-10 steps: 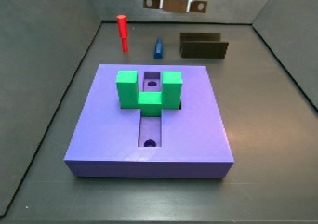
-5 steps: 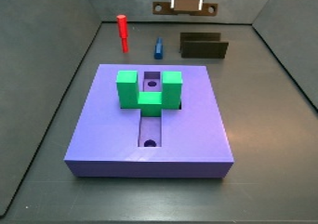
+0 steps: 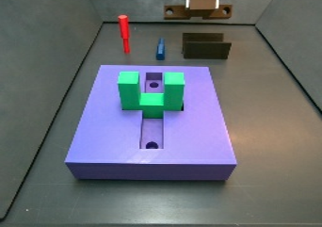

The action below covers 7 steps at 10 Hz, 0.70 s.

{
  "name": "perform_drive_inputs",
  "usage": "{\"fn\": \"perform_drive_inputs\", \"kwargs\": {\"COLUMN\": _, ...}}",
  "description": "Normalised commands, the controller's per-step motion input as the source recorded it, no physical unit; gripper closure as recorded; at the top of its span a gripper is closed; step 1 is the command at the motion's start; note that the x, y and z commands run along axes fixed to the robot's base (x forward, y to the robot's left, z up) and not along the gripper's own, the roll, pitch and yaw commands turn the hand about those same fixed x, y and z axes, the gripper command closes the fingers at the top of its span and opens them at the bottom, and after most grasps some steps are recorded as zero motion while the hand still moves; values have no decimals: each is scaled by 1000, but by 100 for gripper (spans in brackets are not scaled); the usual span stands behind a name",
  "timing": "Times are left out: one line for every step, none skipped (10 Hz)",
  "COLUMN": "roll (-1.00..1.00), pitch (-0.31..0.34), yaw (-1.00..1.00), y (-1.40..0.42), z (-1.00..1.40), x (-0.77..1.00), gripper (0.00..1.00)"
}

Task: Pick up the brown object. Move up. Place the brown object on the fixture. Regrasp the brown object. Move to above the board. Insert the brown object.
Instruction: Place the brown object on the fixture.

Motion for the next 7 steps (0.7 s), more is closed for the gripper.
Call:
{"fn": "perform_drive_inputs", "kwargs": {"roll": -626, "pitch": 0, "yaw": 0, "y": -100, "z": -11, "x": 706, "gripper": 100}}
{"fn": "perform_drive_inputs", "kwargs": {"roll": -566, "pitch": 0, "yaw": -11, "y": -186, "z": -74, "x": 851, "gripper": 100}}
{"fn": "perform_drive_inputs", "kwargs": {"roll": -551, "pitch": 0, "yaw": -77, "y": -209, "z": -89, "x": 880, "gripper": 100}}
{"fn": "perform_drive_inputs", "kwargs": {"roll": -457, "pitch": 0, "yaw": -54, "y": -220, "z": -109, "x": 871, "gripper": 100}}
{"fn": "perform_drive_inputs", "kwargs": {"roll": -371, "pitch": 0, "yaw": -77, "y": -194, "z": -109, "x": 846, "gripper": 100}}
{"fn": "perform_drive_inputs", "kwargs": {"roll": -300, "pitch": -6, "yaw": -74, "y": 0, "z": -289, "x": 603, "gripper": 100}}
{"fn": "perform_drive_inputs", "kwargs": {"roll": -329, "pitch": 0, "yaw": 0, "y": 0, "z": -411, "x": 449, "gripper": 100}}
